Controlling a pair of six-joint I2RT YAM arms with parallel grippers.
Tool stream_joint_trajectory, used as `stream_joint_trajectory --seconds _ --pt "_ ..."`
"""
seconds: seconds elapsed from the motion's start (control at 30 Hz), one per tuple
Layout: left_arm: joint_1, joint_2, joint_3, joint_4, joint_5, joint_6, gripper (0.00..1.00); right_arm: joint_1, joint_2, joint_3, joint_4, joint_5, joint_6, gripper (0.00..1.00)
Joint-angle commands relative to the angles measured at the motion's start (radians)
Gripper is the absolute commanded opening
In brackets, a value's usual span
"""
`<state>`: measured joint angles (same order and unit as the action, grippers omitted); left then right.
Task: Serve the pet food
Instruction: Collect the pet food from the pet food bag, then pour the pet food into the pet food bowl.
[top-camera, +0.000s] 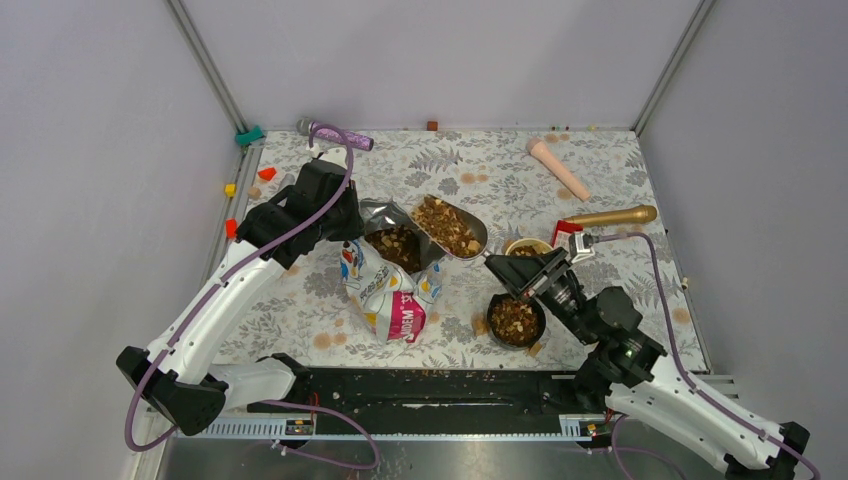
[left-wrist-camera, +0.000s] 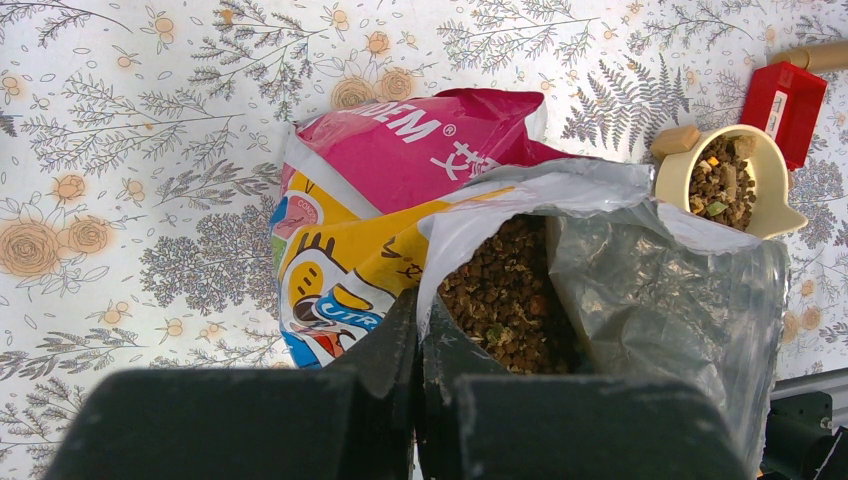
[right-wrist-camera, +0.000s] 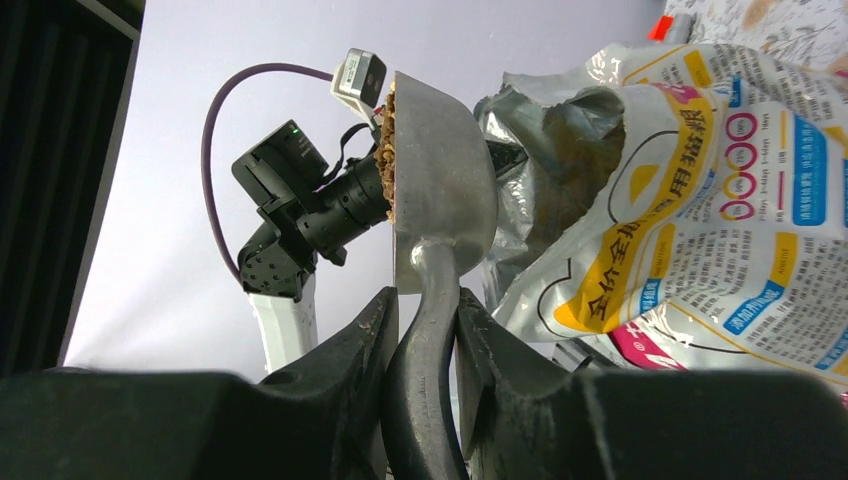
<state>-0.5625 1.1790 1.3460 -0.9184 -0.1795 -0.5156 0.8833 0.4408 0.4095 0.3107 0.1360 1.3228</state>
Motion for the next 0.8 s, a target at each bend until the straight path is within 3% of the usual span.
stream_joint_trajectory --seconds 0.0,0.27,0.77 --pt "0.005 -0.010 0.019 0.011 -0.007 0.017 0.00 0.002 -0.076 0.010 -0.038 0.065 -0.024 0.00" --pt "0.005 -0.006 0.017 0.011 -0.007 0.016 0.00 0.002 -0.257 0.023 -0.285 0.133 -0.053 0.00" --pt "0.005 0.009 0.016 0.011 -0.002 0.014 0.00 0.002 -0.556 0.158 -0.945 0.291 -0.056 0.00"
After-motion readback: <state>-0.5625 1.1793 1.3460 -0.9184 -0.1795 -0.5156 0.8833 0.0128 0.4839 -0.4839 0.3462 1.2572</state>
